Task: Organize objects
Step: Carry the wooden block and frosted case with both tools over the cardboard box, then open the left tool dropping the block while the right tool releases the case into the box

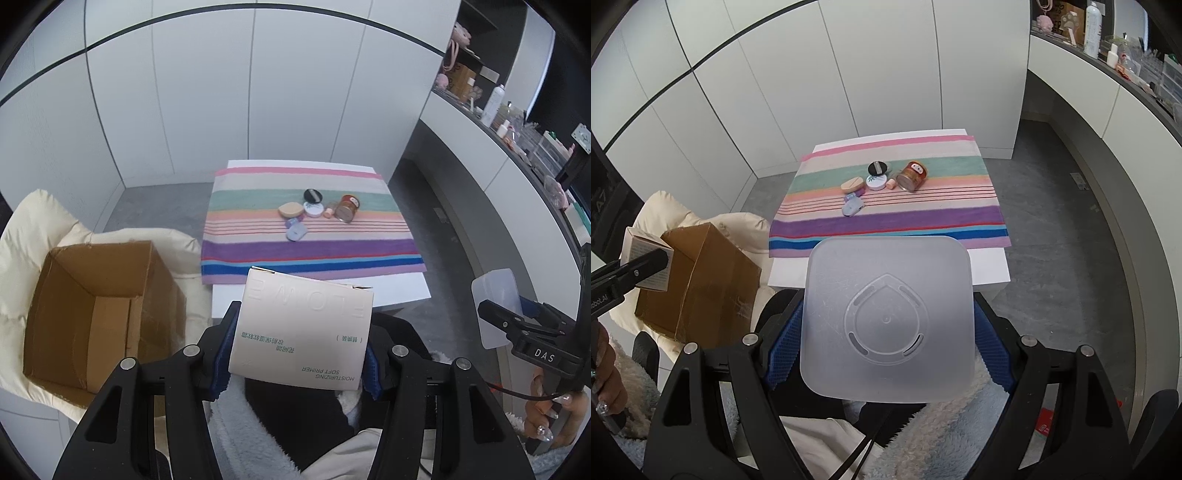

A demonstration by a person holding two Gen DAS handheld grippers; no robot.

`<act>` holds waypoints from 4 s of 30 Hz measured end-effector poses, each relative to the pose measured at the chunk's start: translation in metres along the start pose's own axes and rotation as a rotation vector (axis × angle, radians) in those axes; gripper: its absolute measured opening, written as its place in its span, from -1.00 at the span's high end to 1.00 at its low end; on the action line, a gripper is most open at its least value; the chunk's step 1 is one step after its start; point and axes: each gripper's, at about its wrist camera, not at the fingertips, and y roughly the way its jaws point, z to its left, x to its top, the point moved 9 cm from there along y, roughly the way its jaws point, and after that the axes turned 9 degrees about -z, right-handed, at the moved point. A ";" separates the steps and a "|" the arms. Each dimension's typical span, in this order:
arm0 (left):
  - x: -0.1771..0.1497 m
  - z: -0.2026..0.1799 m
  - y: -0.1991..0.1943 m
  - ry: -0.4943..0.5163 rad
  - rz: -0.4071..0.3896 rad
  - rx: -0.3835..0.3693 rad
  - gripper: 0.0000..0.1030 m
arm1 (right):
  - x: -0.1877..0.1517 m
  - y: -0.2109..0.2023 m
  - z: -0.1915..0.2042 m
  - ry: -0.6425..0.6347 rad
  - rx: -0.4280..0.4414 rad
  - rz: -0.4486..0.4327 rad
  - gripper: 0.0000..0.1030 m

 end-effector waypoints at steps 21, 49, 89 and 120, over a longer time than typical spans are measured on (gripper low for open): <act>-0.026 0.080 -0.005 -0.138 0.031 0.106 -0.09 | -0.005 0.041 0.077 -0.168 0.092 0.069 -0.65; -0.102 0.230 -0.020 -0.437 0.077 0.274 -0.09 | -0.080 0.076 0.339 -0.629 0.439 0.141 -0.65; -0.067 0.408 0.043 -0.581 0.064 0.501 -0.87 | -0.032 0.211 0.485 -0.561 0.494 0.168 -0.96; -0.085 0.351 0.002 -0.477 0.081 0.413 -0.87 | -0.027 0.191 0.434 -0.507 0.401 0.177 -0.96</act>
